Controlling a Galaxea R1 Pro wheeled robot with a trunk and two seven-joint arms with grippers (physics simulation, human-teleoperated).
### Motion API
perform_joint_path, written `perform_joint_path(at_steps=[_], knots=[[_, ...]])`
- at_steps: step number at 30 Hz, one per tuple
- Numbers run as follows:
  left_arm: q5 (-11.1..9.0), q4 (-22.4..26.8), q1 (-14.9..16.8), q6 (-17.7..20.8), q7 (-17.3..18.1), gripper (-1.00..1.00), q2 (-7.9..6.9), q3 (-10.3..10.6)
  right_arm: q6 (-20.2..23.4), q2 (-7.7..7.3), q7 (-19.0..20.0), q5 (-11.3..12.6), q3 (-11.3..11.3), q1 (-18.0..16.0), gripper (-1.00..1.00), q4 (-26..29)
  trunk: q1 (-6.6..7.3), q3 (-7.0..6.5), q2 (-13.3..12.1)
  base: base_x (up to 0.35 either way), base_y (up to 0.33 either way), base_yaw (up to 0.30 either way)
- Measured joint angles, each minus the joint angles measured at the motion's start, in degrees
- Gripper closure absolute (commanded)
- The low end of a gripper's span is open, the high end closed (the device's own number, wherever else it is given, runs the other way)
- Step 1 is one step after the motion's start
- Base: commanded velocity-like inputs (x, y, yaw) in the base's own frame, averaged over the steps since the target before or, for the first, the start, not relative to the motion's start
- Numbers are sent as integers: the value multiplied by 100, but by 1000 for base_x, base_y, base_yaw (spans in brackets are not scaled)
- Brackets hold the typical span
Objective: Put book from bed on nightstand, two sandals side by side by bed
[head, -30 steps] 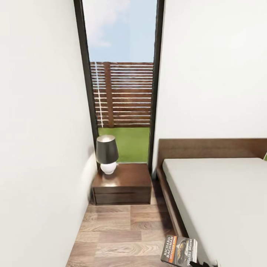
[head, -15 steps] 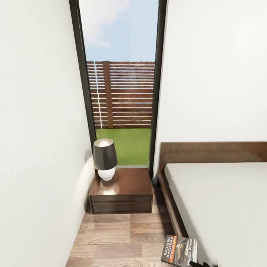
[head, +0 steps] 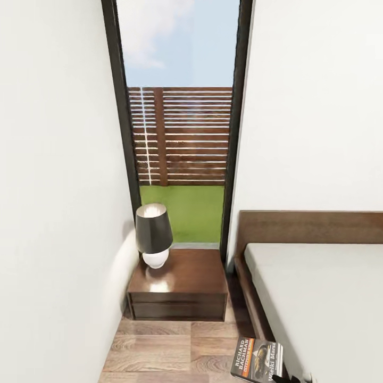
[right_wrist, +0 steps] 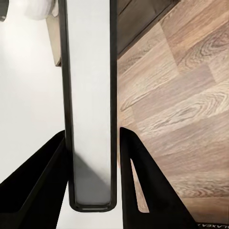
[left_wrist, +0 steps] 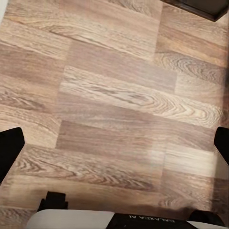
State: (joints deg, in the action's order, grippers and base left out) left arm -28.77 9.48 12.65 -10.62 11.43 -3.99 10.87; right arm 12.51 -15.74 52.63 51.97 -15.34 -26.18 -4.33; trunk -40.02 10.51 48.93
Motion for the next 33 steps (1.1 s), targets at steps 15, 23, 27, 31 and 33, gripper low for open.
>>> perform_joint_path(at_steps=[15,23,27,31,33], knots=[[-1,0,-1,-1,0,-100,-2,0,0,0,1,0,0,0,100,0,0,0,0,332,0,0],[-1,0,0,-1,0,-100,0,0,0,0,0,0,0,0,100,0,0,0,0,332,0,0],[0,0,-1,0,0,-100,-2,0,0,0,0,0,0,0,100,0,0,0,0,332,0,0],[0,0,0,1,0,-100,-1,0,0,0,0,0,0,0,100,0,0,0,0,332,0,0],[0,0,-2,1,0,-100,-2,0,0,0,0,0,0,0,100,0,0,0,0,332,0,0]])
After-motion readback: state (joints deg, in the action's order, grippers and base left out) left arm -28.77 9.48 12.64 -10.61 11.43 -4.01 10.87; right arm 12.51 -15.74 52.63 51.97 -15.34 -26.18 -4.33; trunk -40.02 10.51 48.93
